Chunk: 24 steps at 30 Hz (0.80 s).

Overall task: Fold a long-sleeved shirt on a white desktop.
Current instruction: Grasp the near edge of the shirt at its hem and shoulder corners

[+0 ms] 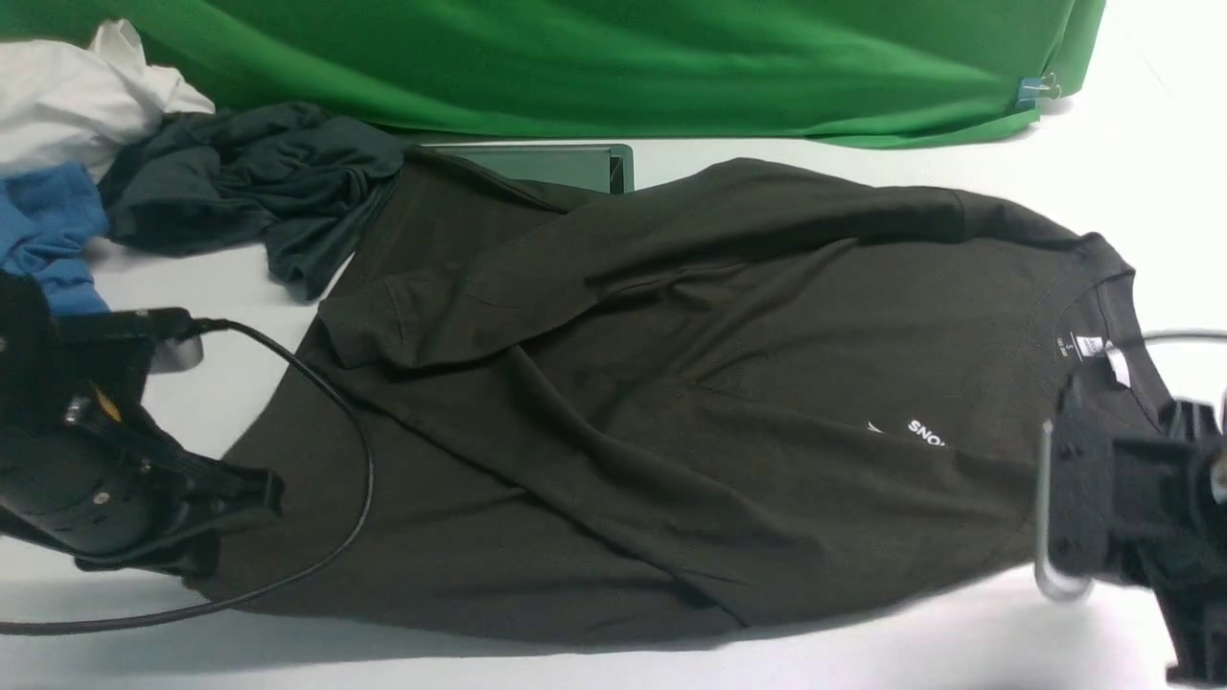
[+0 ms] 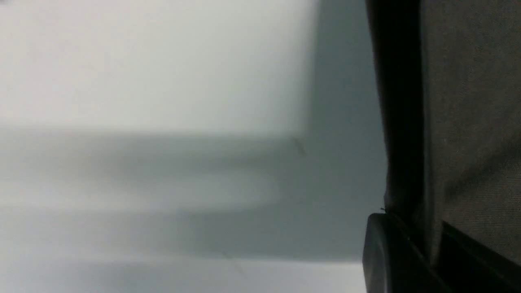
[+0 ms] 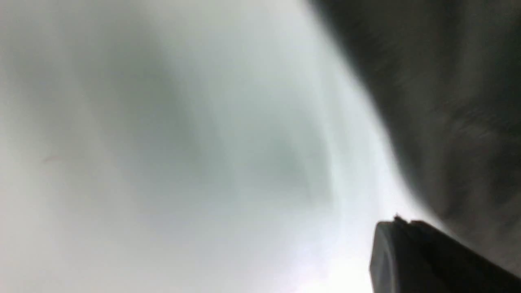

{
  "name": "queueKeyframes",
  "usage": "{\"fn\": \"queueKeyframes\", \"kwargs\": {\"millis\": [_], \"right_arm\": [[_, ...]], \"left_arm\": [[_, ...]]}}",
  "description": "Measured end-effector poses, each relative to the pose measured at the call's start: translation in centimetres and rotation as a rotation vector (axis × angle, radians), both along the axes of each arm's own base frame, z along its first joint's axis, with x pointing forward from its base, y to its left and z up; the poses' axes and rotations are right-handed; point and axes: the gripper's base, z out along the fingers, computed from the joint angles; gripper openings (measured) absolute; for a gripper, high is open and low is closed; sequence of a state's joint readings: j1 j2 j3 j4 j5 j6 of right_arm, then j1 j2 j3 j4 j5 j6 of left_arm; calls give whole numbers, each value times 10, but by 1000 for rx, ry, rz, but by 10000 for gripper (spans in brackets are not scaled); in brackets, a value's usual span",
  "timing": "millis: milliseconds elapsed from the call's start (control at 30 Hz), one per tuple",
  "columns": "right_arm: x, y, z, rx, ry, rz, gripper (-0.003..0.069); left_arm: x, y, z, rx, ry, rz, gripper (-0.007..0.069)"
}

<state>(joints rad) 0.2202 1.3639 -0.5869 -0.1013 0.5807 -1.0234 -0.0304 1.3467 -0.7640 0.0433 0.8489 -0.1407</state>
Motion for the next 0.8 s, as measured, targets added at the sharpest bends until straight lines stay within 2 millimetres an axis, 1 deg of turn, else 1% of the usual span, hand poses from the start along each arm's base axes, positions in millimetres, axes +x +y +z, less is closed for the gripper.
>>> {"fn": "queueKeyframes", "kwargs": {"millis": [33,67,100,133,267,300,333,367,433,500,533,600,633,800], "right_arm": [[-5,0,0,5,-21,13,44],[-6,1,-1,6,-22,15,49],[-9,2,-1,8,-31,27,86],[-9,3,-1,9,-36,34,127],[-8,10,-7,10,-31,64,337],[-8,10,-7,10,-28,64,346],[-7,15,-12,6,-16,90,400],[-7,15,-13,6,-13,90,403],[-5,22,-20,4,-3,122,419],[-2,28,-27,2,6,146,410],[-1,29,-27,3,5,148,407],[8,37,-28,11,-7,154,391],[8,38,-28,13,-7,151,391],[24,44,-28,22,-8,125,384]], "left_arm": [[-1,2,1,19,-5,6,36],[-1,2,1,22,-7,8,36],[-2,4,0,37,-6,19,36],[-2,5,-1,46,-7,23,36],[-3,5,-3,48,-8,37,36],[-3,5,-3,48,-8,37,36],[-3,5,-3,47,-12,37,36],[-3,5,-3,47,-12,38,36],[-3,5,-3,43,-15,40,36],[-3,4,-3,38,-15,42,36],[-3,4,-3,38,-15,42,36],[-2,4,-3,36,-16,44,36],[-2,4,-3,36,-16,44,36],[-2,4,-3,36,-18,43,36]]}}
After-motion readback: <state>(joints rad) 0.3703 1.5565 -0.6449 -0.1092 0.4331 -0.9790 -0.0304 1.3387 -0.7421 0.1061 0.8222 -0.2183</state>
